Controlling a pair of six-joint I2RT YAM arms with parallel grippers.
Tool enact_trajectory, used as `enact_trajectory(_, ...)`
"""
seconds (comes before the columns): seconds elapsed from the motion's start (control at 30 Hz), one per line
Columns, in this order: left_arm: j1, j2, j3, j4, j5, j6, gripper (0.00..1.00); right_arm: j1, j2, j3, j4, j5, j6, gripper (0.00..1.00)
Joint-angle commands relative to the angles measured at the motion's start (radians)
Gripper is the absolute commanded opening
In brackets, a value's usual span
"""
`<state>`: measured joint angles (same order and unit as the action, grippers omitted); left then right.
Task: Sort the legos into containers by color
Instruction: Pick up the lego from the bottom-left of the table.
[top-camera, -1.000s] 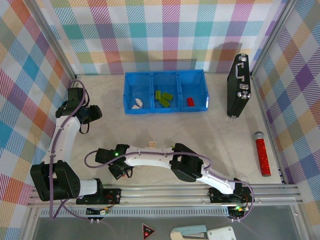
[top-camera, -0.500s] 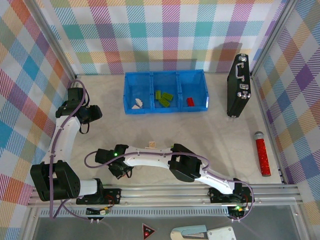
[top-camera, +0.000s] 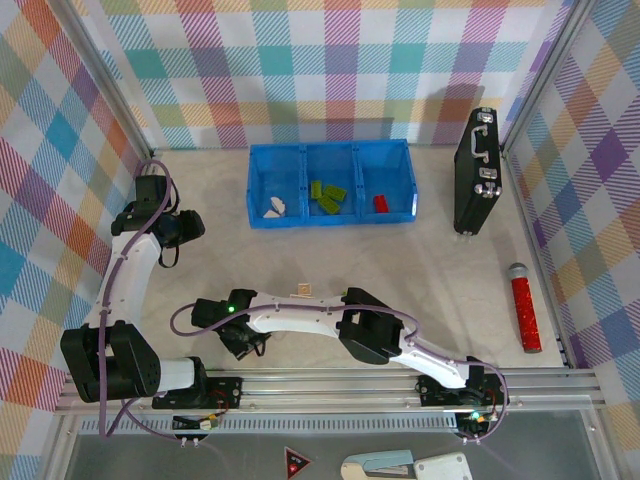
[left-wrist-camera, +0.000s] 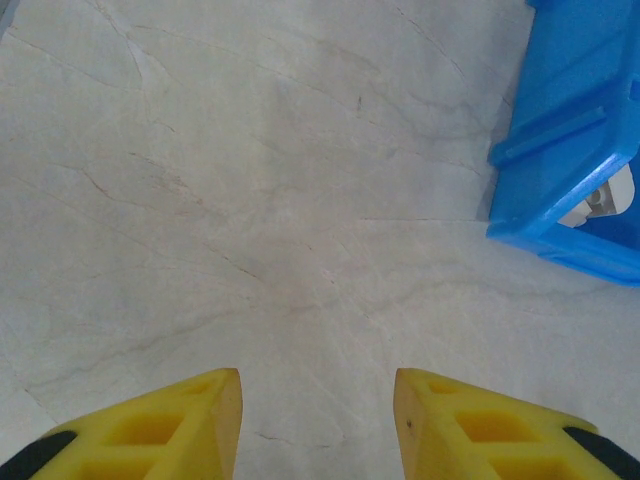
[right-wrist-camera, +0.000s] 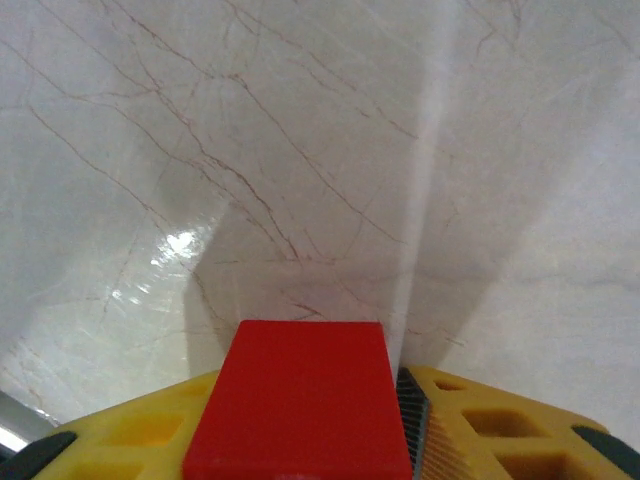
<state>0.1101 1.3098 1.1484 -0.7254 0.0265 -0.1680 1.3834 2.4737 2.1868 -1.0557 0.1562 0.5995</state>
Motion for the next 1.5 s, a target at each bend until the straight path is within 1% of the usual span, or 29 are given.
enact_trajectory(0.0, 0.009, 0.001, -0.001, 0.017, 0.012, -0.013, 0.44, 0.008, 0.026, 0.013, -0.087, -0.008, 0.025, 0.46)
enact_trajectory(0.27, 0.010, 0.001, -0.002, 0.017, 0.013, -0.013, 0.44, 0.008, 0.029, 0.016, -0.089, -0.015, 0.032, 0.42)
enact_trajectory(0.67, 0.009, 0.002, -0.001, 0.015, 0.016, -0.013, 0.44, 0.007, -0.017, 0.017, -0.092, 0.027, 0.022, 0.34)
enact_trajectory(1.07, 0.009, 0.001, 0.000, 0.015, 0.018, -0.013, 0.44, -0.019, -0.122, 0.003, -0.138, 0.079, 0.004, 0.33)
enact_trajectory(1.27, 0.010, 0.002, -0.001, 0.015, 0.028, -0.008, 0.44, -0.057, -0.194, -0.077, -0.142, 0.113, 0.000, 0.33)
enact_trajectory(1.47, 0.010, 0.004, -0.001, 0.014, 0.033, -0.007, 0.44, -0.124, -0.276, -0.191, -0.132, 0.134, -0.005, 0.33)
